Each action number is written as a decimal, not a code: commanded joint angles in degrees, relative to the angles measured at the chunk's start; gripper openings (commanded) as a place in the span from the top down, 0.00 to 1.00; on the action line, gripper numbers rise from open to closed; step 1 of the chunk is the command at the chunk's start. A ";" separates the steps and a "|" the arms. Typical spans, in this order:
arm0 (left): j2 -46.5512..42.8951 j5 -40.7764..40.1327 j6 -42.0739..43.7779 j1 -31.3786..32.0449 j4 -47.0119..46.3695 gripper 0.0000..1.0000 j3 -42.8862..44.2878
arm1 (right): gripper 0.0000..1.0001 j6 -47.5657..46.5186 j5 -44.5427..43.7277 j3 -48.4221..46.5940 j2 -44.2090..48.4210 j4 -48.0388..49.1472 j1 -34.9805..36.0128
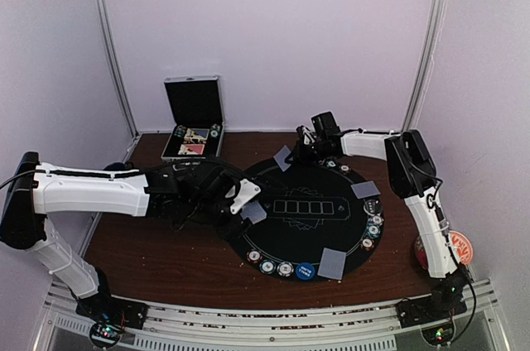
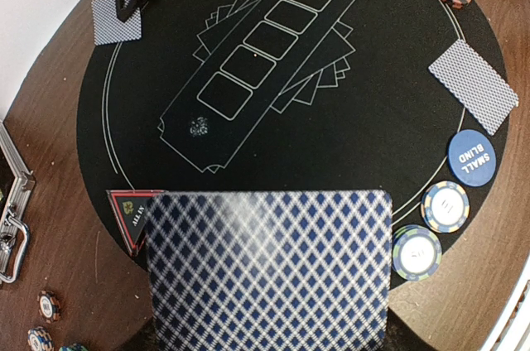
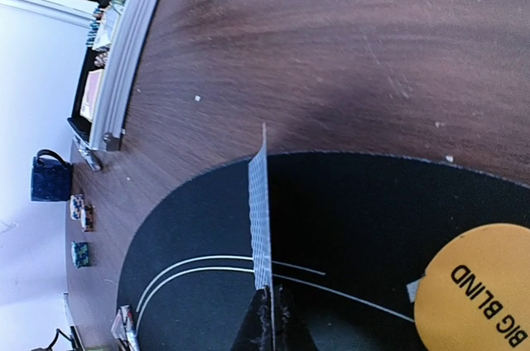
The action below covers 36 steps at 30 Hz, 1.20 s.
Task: Distribute texas hold em gaming equipment
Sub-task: Distribute the poker card in the big blind area.
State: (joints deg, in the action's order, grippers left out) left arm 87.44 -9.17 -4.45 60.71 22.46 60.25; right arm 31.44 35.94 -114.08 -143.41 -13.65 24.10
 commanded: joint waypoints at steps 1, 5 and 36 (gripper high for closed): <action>0.18 0.14 0.48 -0.14 -2.44 0.37 0.32 | 0.97 -0.74 -1.45 -1.29 -1.13 -0.77 0.39; 0.19 0.12 0.43 -0.15 -2.50 0.37 0.33 | 0.88 -2.28 -3.69 -2.06 -0.84 -3.30 0.62; -0.94 -0.05 0.40 -0.10 -2.55 0.37 0.34 | 0.00 -27.98 -36.29 8.12 28.53 -19.60 8.09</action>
State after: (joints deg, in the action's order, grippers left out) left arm 87.44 -9.17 -4.43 60.71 22.44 60.25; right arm 10.44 9.04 -112.01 -121.45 -32.69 29.58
